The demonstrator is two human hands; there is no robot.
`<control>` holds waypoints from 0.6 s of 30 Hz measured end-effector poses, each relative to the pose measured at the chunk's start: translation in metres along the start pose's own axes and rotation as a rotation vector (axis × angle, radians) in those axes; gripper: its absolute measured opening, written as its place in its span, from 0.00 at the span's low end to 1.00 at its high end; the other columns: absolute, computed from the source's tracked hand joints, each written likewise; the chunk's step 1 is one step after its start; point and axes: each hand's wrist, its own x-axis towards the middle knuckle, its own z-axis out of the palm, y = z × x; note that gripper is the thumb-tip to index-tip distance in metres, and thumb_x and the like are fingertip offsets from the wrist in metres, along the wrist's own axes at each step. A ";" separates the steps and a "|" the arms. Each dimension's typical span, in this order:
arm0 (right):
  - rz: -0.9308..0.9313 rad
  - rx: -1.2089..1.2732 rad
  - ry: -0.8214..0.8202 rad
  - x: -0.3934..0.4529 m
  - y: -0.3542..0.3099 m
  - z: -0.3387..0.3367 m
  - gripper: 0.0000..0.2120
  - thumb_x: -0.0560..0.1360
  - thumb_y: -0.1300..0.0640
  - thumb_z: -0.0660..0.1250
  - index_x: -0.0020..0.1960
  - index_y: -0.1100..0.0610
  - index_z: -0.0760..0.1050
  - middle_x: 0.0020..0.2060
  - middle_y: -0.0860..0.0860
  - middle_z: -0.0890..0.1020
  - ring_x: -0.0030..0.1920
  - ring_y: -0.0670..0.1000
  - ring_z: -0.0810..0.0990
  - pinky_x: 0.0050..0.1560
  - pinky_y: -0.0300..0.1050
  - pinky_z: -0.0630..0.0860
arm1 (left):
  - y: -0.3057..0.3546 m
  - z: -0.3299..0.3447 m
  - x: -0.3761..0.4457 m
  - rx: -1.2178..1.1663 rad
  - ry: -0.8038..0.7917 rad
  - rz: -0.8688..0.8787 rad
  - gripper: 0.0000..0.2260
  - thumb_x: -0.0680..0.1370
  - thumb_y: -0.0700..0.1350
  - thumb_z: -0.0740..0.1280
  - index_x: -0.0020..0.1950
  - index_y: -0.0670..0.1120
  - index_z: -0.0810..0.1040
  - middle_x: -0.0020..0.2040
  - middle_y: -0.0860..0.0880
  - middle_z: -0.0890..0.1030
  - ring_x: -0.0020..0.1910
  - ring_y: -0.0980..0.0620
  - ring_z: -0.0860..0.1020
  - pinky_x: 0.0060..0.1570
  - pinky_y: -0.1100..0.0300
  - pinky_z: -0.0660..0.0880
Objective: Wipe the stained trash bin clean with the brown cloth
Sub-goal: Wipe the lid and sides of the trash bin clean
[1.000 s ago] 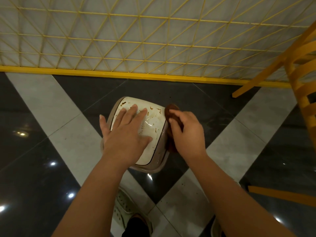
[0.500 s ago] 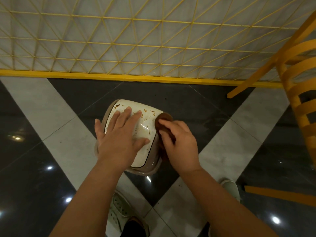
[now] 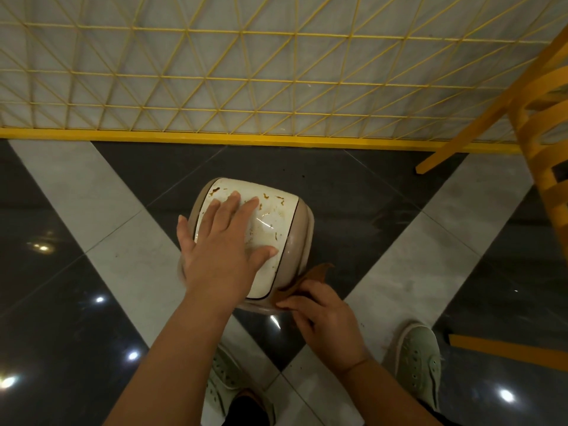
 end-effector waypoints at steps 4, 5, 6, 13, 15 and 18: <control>0.315 0.109 0.185 0.017 0.018 -0.022 0.13 0.75 0.57 0.66 0.58 0.47 0.79 0.55 0.45 0.78 0.55 0.42 0.76 0.58 0.41 0.76 | 0.011 0.004 0.002 0.062 0.040 -0.028 0.35 0.73 0.65 0.63 0.75 0.62 0.50 0.77 0.54 0.55 0.76 0.49 0.51 0.71 0.39 0.41; 0.362 0.160 0.235 0.025 0.016 -0.025 0.14 0.76 0.56 0.65 0.60 0.44 0.76 0.56 0.42 0.77 0.56 0.40 0.75 0.59 0.38 0.74 | 0.012 0.005 0.002 0.075 0.043 -0.028 0.36 0.73 0.65 0.63 0.75 0.62 0.48 0.77 0.54 0.55 0.76 0.49 0.51 0.71 0.38 0.41; 0.365 0.196 0.268 0.033 0.010 -0.025 0.16 0.76 0.55 0.64 0.62 0.42 0.73 0.56 0.41 0.76 0.56 0.38 0.75 0.60 0.33 0.72 | 0.012 0.006 0.002 0.091 0.044 -0.027 0.36 0.73 0.66 0.62 0.75 0.62 0.47 0.77 0.54 0.54 0.76 0.48 0.51 0.71 0.38 0.41; 0.305 0.257 0.171 -0.002 -0.012 0.009 0.13 0.73 0.52 0.65 0.55 0.39 0.76 0.55 0.31 0.74 0.58 0.38 0.74 0.58 0.33 0.72 | 0.012 0.003 0.003 0.127 0.027 -0.027 0.34 0.74 0.66 0.60 0.75 0.63 0.46 0.77 0.53 0.53 0.76 0.47 0.51 0.70 0.38 0.39; 0.269 0.173 0.092 -0.016 -0.005 0.015 0.11 0.73 0.52 0.65 0.54 0.43 0.79 0.55 0.36 0.75 0.56 0.41 0.75 0.57 0.40 0.75 | 0.012 0.003 0.004 0.132 0.017 -0.028 0.35 0.73 0.67 0.59 0.75 0.63 0.46 0.77 0.53 0.53 0.76 0.47 0.50 0.70 0.38 0.39; 0.303 0.177 0.107 -0.008 -0.005 0.010 0.10 0.73 0.52 0.65 0.53 0.43 0.78 0.53 0.35 0.74 0.55 0.39 0.75 0.58 0.38 0.75 | 0.012 0.004 0.004 0.121 0.013 -0.024 0.34 0.74 0.66 0.59 0.75 0.63 0.46 0.77 0.53 0.53 0.76 0.48 0.49 0.70 0.39 0.38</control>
